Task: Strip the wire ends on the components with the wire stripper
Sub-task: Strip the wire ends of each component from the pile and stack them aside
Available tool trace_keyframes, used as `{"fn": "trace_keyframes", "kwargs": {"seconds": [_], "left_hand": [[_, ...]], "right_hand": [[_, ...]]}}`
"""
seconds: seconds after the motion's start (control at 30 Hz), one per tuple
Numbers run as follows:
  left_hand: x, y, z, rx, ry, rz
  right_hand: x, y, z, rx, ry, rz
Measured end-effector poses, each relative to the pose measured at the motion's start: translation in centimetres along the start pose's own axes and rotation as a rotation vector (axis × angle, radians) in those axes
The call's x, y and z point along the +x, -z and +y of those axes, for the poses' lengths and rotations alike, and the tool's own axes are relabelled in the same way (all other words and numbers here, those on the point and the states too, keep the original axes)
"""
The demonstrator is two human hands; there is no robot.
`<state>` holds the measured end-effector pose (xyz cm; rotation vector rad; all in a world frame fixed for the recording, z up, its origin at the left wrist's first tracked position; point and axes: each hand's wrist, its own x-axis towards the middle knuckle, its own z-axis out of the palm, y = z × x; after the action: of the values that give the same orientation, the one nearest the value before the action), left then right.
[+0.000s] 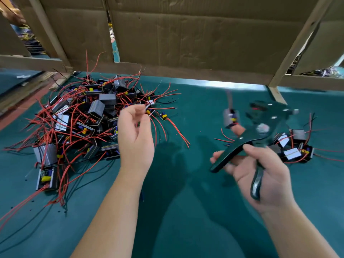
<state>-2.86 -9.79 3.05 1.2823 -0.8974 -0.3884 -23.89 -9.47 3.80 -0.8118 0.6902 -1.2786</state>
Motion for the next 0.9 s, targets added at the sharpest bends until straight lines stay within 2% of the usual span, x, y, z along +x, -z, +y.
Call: {"fn": "trace_keyframes", "kwargs": {"seconds": [0.07, 0.1, 0.17, 0.2, 0.27, 0.4, 0.53, 0.6, 0.67, 0.77, 0.83, 0.9], "left_hand": [[0.4, 0.8, -0.3, 0.365, -0.108, 0.081], [0.5, 1.0, -0.5, 0.579, -0.096, 0.095], [0.4, 1.4, -0.9, 0.899, 0.082, 0.032], [0.3, 1.5, -1.0, 1.002, 0.154, -0.021], [0.4, 1.8, -1.4, 1.098, 0.157, -0.066], [1.1, 2.0, -1.3, 0.967, 0.056, 0.03], [1.2, 1.9, -1.3, 0.668, -0.051, 0.092], [1.1, 1.9, -1.1, 0.481, -0.173, 0.103], [0.9, 1.8, -0.7, 0.448, -0.357, 0.106], [0.3, 1.2, -0.3, 0.43, -0.597, 0.041], [-0.3, 0.6, -0.2, 0.348, -0.612, -0.072], [-1.0, -0.1, 0.0, 0.269, -0.552, -0.192]], "right_hand": [[0.4, 0.9, -0.5, -0.079, 0.085, 0.116], [0.6, 1.3, -0.6, -0.116, 0.105, 0.15], [0.8, 1.7, -0.6, -0.154, 0.124, 0.182], [0.8, 1.7, -0.5, -0.158, 0.124, 0.185], [0.8, 1.7, -0.2, -0.164, 0.117, 0.182], [0.7, 1.7, 0.4, -0.165, 0.098, 0.146], [0.5, 1.7, 0.7, -0.14, 0.063, 0.111], [0.6, 1.6, 0.9, -0.132, 0.062, 0.096], [0.6, 1.5, 0.9, -0.134, 0.064, 0.077], [0.5, 1.1, 0.6, -0.084, 0.035, 0.012], [0.4, 0.8, 0.1, 0.036, -0.058, -0.062], [0.3, 0.9, -0.4, 0.142, -0.169, -0.148]]}}
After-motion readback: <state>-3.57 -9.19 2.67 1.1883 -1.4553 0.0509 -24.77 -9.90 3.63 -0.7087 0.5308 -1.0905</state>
